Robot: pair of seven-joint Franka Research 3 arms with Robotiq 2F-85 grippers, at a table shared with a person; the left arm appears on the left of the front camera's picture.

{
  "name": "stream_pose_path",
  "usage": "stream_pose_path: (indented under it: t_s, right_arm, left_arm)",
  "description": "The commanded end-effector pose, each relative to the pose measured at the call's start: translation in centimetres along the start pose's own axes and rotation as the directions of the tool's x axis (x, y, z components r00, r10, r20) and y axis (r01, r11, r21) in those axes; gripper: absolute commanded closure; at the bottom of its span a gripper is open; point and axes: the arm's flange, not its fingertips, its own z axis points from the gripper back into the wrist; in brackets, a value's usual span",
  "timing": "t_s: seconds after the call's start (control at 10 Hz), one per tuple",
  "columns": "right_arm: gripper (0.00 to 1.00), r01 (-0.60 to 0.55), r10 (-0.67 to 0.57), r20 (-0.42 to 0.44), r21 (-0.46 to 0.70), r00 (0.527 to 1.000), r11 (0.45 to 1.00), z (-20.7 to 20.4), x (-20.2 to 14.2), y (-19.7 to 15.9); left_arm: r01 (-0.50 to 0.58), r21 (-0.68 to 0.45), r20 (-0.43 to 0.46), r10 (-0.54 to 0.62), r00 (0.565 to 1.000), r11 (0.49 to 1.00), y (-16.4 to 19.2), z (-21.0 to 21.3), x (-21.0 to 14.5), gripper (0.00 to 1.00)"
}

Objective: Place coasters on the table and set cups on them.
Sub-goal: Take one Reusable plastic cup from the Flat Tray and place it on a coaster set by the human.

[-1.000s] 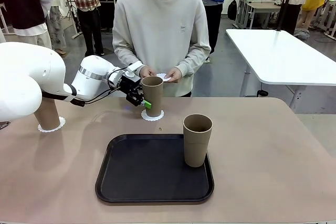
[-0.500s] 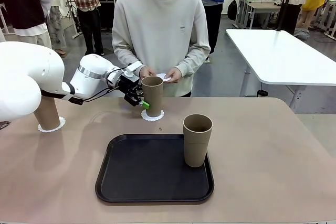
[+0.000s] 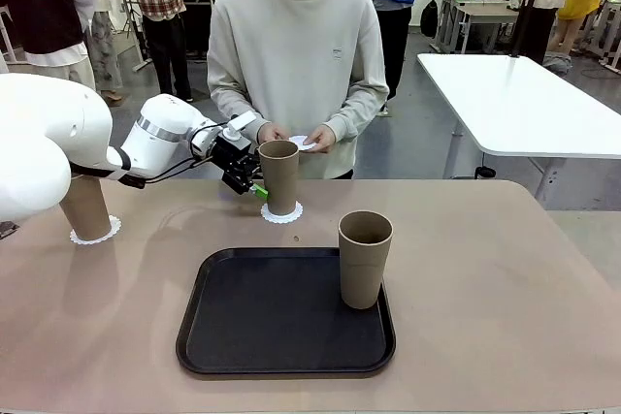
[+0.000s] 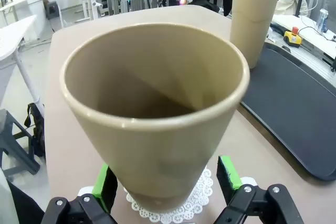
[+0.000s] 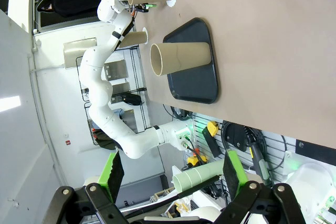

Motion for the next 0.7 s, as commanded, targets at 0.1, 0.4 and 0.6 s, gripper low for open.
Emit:
stream_pose_path:
  t_s: [0.1,0.4,0.6]
  right_arm:
    - [0.0,-0.019,0.019,0.004,0.021,1.0,1.0,0.0,0.2,0.0]
    - [0.0,-0.019,0.019,0.004,0.021,1.0,1.0,0.0,0.2,0.0]
    - [0.0,-0.019,0.019,0.004,0.021,1.0,1.0,0.0,0.2,0.0]
  left_arm:
    - [-0.013,0.02,-0.029,0.013,0.999,1.0,0.4,1.4,0.4,0.0]
    - [-0.013,0.049,-0.07,0.016,0.997,0.999,0.3,1.7,0.6,0.0]
    - [-0.008,0.135,-0.19,0.033,0.981,0.991,-0.8,3.0,1.8,0.0]
